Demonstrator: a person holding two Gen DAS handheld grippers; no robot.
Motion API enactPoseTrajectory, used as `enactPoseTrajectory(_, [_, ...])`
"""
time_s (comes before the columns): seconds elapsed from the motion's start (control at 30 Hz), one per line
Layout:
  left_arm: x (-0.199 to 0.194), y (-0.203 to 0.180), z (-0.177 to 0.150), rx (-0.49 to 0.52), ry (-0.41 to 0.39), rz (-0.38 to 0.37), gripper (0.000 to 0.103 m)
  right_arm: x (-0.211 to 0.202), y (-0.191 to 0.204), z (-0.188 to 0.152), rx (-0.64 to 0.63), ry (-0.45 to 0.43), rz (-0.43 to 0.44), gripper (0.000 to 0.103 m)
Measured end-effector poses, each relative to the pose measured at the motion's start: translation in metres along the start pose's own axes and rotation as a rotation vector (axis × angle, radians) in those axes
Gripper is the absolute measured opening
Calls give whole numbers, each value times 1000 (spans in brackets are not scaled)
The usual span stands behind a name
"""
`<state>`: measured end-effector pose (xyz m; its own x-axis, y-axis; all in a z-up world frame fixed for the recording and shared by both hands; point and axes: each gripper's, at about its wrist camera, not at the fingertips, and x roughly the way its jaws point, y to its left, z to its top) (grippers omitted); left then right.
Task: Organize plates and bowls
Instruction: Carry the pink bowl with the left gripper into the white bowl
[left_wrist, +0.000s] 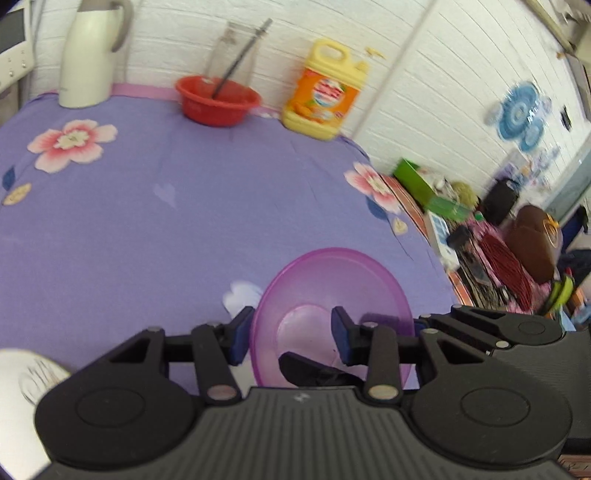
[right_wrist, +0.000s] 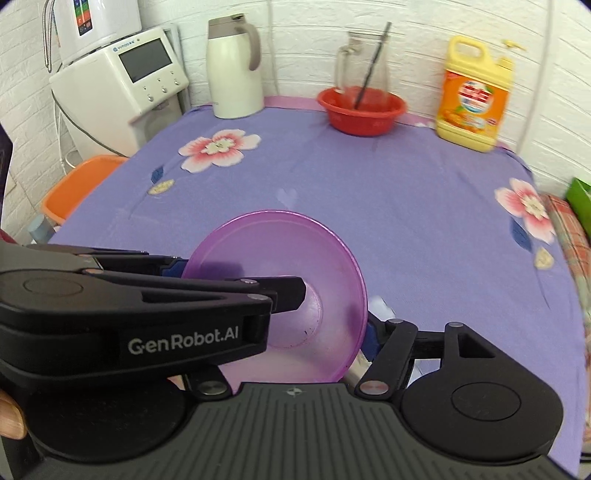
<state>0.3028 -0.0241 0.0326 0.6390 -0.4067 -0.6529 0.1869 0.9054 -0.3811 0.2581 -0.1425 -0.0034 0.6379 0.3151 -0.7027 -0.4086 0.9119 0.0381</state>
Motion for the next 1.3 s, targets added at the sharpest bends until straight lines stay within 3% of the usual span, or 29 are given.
enactPoseTrajectory(0.17, [8, -5, -32, 14, 73, -27, 38, -3, -7, -38, -1, 41, 3, 103])
enactPoseTrajectory(0.27, [8, 0, -37, 12, 77, -18, 38, 1, -7, -48, 1, 56, 34, 103])
enactPoseTrajectory(1.3, [-2, 14, -35, 11, 49, -8, 38, 11, 12, -47, -81, 65, 76, 103])
